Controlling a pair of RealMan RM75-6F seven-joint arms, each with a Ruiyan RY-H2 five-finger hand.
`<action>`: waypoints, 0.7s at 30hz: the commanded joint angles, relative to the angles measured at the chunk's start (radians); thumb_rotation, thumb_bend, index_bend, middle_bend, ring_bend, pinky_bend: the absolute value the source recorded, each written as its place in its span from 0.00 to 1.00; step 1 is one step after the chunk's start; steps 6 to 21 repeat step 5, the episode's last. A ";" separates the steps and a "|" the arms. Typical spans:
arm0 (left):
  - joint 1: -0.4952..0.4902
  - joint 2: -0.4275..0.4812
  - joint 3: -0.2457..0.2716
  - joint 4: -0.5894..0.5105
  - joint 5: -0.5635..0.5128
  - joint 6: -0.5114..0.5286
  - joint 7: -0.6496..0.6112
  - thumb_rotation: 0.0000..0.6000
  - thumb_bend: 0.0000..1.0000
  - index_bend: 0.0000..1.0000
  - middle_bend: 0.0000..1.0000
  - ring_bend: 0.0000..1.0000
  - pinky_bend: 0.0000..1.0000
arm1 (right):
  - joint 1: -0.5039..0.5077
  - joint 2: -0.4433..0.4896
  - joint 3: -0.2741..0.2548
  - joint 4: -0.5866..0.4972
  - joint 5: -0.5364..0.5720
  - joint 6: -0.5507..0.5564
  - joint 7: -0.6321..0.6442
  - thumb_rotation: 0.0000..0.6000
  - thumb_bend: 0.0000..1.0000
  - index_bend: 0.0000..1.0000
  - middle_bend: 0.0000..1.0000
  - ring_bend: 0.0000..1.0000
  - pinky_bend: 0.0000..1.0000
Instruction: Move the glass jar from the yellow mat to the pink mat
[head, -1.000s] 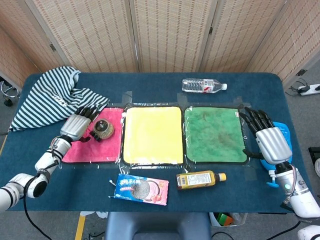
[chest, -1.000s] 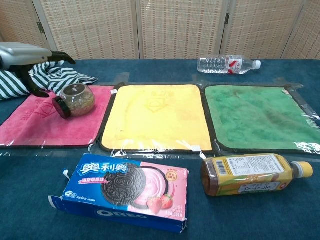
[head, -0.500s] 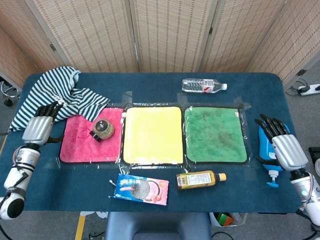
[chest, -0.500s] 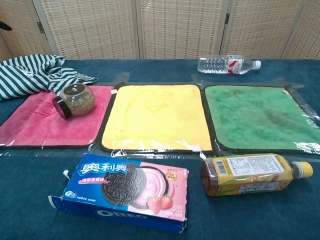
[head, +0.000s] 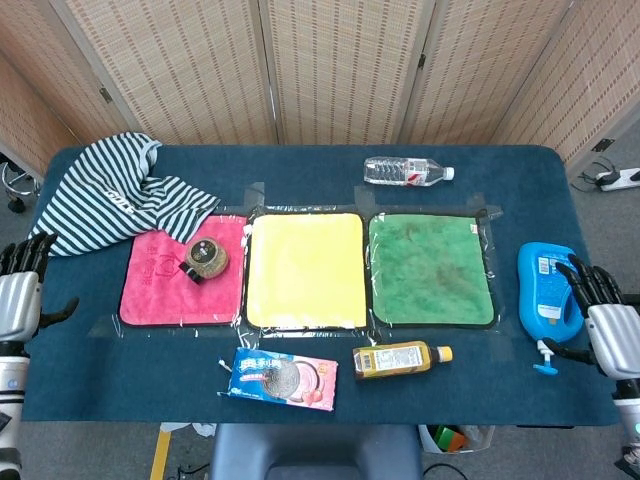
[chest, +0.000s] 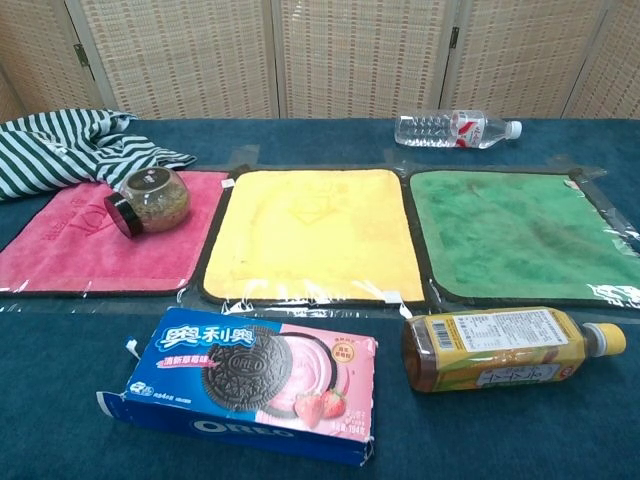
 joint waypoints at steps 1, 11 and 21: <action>0.063 -0.007 0.035 -0.027 0.051 0.075 0.037 1.00 0.29 0.10 0.10 0.10 0.07 | -0.020 -0.006 -0.009 0.003 0.003 0.012 0.008 1.00 0.09 0.00 0.03 0.04 0.00; 0.121 -0.019 0.058 -0.052 0.069 0.134 0.061 1.00 0.29 0.10 0.11 0.10 0.07 | -0.043 -0.014 -0.019 0.008 0.000 0.025 0.018 1.00 0.09 0.00 0.03 0.04 0.00; 0.121 -0.019 0.058 -0.052 0.069 0.134 0.061 1.00 0.29 0.10 0.11 0.10 0.07 | -0.043 -0.014 -0.019 0.008 0.000 0.025 0.018 1.00 0.09 0.00 0.03 0.04 0.00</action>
